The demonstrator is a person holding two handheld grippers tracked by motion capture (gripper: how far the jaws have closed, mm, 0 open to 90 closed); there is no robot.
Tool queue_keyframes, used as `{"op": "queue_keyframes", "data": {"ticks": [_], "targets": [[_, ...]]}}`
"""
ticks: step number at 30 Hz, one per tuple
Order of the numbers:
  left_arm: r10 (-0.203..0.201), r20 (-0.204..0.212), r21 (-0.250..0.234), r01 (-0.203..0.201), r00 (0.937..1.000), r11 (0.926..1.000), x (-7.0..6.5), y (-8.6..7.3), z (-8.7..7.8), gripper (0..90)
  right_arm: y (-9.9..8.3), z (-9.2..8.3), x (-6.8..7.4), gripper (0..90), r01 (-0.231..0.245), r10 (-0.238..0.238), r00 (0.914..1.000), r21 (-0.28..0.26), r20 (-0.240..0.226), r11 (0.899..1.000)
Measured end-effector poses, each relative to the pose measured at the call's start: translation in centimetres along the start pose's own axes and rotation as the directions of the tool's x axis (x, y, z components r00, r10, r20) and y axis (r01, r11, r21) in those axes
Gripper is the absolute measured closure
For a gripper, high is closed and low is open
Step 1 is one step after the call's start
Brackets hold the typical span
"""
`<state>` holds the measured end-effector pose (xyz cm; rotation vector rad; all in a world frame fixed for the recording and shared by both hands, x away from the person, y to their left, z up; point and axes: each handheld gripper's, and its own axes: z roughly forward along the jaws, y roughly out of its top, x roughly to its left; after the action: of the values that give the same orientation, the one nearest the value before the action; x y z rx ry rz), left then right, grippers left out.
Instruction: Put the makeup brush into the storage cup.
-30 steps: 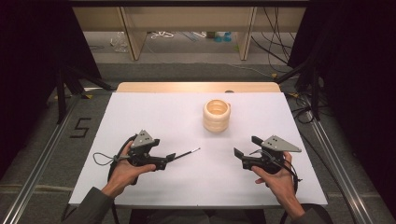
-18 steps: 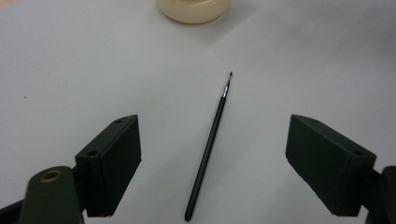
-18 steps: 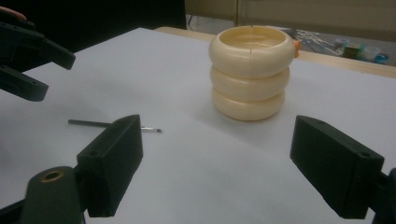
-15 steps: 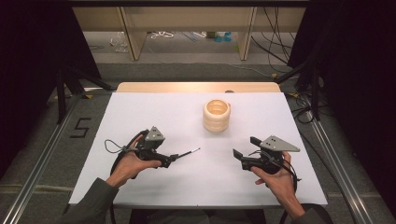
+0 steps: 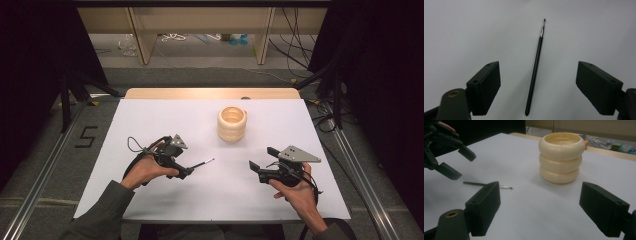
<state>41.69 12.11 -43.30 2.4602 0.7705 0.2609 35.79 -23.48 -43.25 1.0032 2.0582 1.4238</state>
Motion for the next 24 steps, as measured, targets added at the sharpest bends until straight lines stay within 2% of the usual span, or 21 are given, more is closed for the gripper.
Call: {"op": "queue_keyframes", "data": {"ticks": [1,4,5,7,8,9,10,11,12,13,14,15,16,17,18,19,20,21,22,23,24], "targets": [[0.000,0.000,0.000,0.000,1.0000,1.0000,0.0,0.0,0.0,19.6,0.0,0.0,0.0,18.0,0.000,0.000,1.0000,0.000,0.000,1.000],[0.017,0.001,0.041,-0.017,0.9999,0.9990,0.1,0.3,0.5,19.9,0.0,0.0,0.0,18.0,-0.002,0.002,1.0000,0.004,-0.003,1.000],[0.017,0.010,0.073,-0.018,0.9998,0.9972,0.2,0.8,0.6,20.9,-0.1,0.1,0.0,18.0,-0.004,0.004,1.0000,-0.005,-0.004,1.000],[0.011,0.017,0.061,-0.012,0.9998,0.9981,0.3,0.9,0.8,21.6,-0.1,0.1,0.1,18.0,0.000,0.000,1.0000,-0.004,-0.003,1.000],[0.015,0.029,0.106,-0.018,0.9995,0.9942,0.3,1.4,0.9,22.1,0.0,0.0,0.1,18.0,0.000,0.000,1.0000,0.007,-0.001,1.000],[0.015,0.029,0.106,-0.018,0.9995,0.9942,0.3,1.4,0.9,22.7,0.0,0.0,0.1,18.0,0.000,0.000,1.0000,0.007,-0.001,1.000],[0.046,0.034,0.120,-0.049,0.9984,0.9915,0.5,1.6,1.2,22.7,0.0,0.0,0.1,18.0,0.001,-0.001,1.0000,0.006,-0.002,1.000],[0.048,0.044,0.142,-0.054,0.9979,0.9885,0.5,2.0,1.4,24.2,-0.1,0.0,0.1,18.1,-0.004,0.005,1.0000,0.011,-0.005,1.000],[0.048,0.044,0.142,-0.054,0.9979,0.9885,0.5,2.0,1.4,24.7,-0.1,0.0,0.1,18.1,-0.004,0.005,1.0000,0.011,-0.005,1.000],[0.064,0.043,0.150,-0.069,0.9971,0.9862,0.6,2.2,1.8,25.5,-0.1,0.1,0.1,18.1,-0.008,0.008,0.9999,0.000,-0.010,1.000],[0.062,0.042,0.172,-0.068,0.9972,0.9828,0.5,2.3,1.9,26.0,0.0,-0.1,0.1,18.2,-0.005,0.005,1.0000,0.033,-0.001,0.999],[0.062,0.042,0.172,-0.068,0.9972,0.9828,0.5,2.3,1.9,26.0,0.0,-0.1,0.1,18.2,-0.005,0.005,1.0000,0.033,-0.001,0.999],[0.073,0.038,0.188,-0.079,0.9966,0.9790,0.6,2.5,2.1,26.3,-0.1,0.1,0.3,18.3,-0.021,0.021,0.9997,0.023,-0.010,1.000],[0.072,0.034,0.193,-0.077,0.9968,0.9782,0.6,2.7,2.1,26.8,-0.1,0.1,0.2,18.3,-0.005,0.006,0.9999,0.024,-0.014,1.000],[0.060,0.037,0.179,-0.066,0.9975,0.9817,0.6,2.7,2.3,27.2,-0.1,0.2,0.4,18.3,-0.030,0.031,0.9991,0.022,-0.029,0.999],[0.067,0.044,0.186,-0.074,0.9968,0.9797,0.6,2.9,2.5,27.6,-0.1,0.1,0.2,18.4,-0.003,0.003,0.9999,0.027,-0.014,1.000],[0.067,0.044,0.186,-0.074,0.9968,0.9797,0.6,2.9,2.5,28.3,-0.1,0.1,0.3,18.5,-0.016,0.016,0.9997,0.031,-0.019,0.999],[0.076,0.042,0.201,-0.083,0.9962,0.9760,0.6,3.0,2.6,28.3,-0.1,0.1,0.3,18.5,-0.016,0.016,0.9997,0.031,-0.019,0.999],[0.110,0.035,0.234,-0.115,0.9933,0.9654,0.6,3.2,2.8,30.1,-0.1,0.1,0.3,18.6,-0.012,0.012,0.9997,0.028,-0.019,1.000],[0.110,0.035,0.234,-0.115,0.9933,0.9654,0.6,3.2,2.8,30.5,-0.1,0.1,0.3,18.6,-0.012,0.012,0.9997,0.028,-0.019,1.000],[0.111,0.043,0.244,-0.119,0.9928,0.9626,0.5,3.3,2.9,31.1,-0.2,0.2,0.2,18.6,-0.005,0.005,0.9998,0.006,-0.020,1.000]]}}
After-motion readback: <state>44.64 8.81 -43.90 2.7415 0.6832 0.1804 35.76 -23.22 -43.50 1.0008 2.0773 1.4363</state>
